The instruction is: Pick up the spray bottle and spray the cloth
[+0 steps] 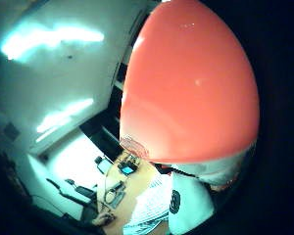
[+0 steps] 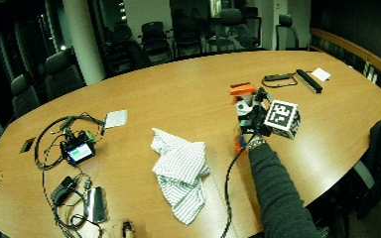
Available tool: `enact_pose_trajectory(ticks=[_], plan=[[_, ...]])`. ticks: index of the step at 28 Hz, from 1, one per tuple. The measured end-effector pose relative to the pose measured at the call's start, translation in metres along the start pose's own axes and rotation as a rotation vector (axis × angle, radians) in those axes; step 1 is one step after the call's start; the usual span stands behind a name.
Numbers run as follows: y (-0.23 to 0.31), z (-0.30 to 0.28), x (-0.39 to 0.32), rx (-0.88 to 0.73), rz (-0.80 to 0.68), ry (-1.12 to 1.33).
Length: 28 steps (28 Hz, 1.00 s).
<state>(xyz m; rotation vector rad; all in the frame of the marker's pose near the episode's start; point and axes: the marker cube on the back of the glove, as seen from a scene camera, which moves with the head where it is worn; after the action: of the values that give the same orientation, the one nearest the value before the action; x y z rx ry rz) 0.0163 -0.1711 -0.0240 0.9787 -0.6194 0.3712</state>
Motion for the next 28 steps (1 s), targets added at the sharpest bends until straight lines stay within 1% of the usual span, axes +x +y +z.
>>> enact_pose_trajectory(ticks=[5, 8, 13, 20, 28], plan=[[-0.015, -0.004, -0.032, -0.037, -0.261, 0.154], [-0.020, -0.008, -0.042, -0.058, -0.388, 0.245], [-0.017, -0.008, -0.052, -0.076, -0.540, 0.354], [0.004, 0.005, -0.061, -0.100, -0.773, 0.522], [0.034, 0.020, -0.061, -0.173, -0.971, 0.613]])
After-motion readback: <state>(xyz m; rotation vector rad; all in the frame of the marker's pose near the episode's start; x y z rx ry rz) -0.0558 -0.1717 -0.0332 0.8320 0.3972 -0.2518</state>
